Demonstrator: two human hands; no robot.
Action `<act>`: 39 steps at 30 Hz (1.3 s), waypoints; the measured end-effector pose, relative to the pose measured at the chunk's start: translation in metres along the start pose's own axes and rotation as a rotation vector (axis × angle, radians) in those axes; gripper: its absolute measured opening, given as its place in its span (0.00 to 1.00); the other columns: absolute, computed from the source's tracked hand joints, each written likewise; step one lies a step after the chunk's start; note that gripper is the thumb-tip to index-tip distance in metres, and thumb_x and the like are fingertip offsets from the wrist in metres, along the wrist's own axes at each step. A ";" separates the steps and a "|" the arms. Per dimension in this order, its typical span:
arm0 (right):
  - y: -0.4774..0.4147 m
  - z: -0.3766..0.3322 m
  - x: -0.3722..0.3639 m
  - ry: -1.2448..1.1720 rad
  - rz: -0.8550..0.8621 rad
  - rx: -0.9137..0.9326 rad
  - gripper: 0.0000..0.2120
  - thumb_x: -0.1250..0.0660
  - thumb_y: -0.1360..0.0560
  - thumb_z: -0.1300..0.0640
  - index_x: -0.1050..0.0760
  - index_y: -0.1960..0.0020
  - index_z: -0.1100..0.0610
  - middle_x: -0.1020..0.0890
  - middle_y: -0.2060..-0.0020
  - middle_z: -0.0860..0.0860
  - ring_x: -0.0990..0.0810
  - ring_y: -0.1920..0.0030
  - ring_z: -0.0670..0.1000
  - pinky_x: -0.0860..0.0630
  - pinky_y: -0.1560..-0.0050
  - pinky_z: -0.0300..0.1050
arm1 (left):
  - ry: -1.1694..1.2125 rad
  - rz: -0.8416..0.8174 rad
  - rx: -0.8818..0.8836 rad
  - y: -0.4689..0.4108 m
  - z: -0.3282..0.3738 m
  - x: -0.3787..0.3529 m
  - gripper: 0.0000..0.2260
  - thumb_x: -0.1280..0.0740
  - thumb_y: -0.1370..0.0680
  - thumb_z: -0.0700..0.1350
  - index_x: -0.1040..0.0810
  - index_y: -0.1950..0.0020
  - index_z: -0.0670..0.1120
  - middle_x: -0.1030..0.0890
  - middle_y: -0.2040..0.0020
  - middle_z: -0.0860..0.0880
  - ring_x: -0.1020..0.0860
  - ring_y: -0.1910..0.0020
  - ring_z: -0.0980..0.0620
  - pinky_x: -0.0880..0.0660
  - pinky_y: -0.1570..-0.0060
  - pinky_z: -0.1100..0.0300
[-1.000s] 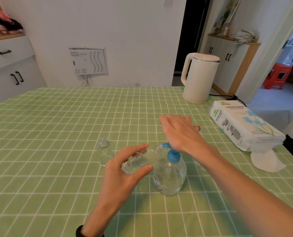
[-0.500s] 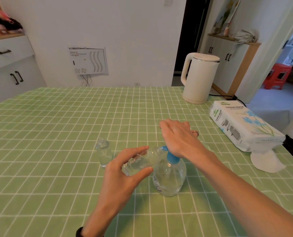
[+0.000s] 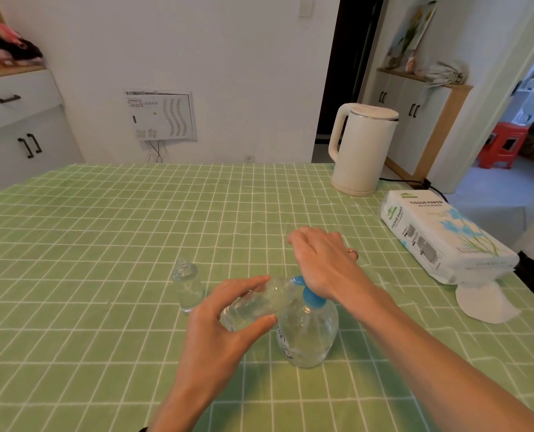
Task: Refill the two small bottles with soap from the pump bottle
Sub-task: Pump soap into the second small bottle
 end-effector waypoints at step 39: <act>0.003 -0.005 0.004 0.069 -0.026 -0.091 0.17 0.55 0.15 0.47 0.38 0.60 0.48 0.26 0.49 0.52 0.34 0.39 0.57 0.37 0.38 0.60 | -0.036 0.009 -0.007 0.001 -0.003 0.000 0.24 0.17 0.31 0.42 0.15 0.38 0.58 0.13 0.46 0.63 0.17 0.43 0.60 0.30 0.45 0.78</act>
Point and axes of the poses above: each hand's wrist, its own y-axis away from the middle knuckle, its own x-axis out of the back of the hand, z = x × y, the point moved 5 cm from there along -y, towards the middle knuckle
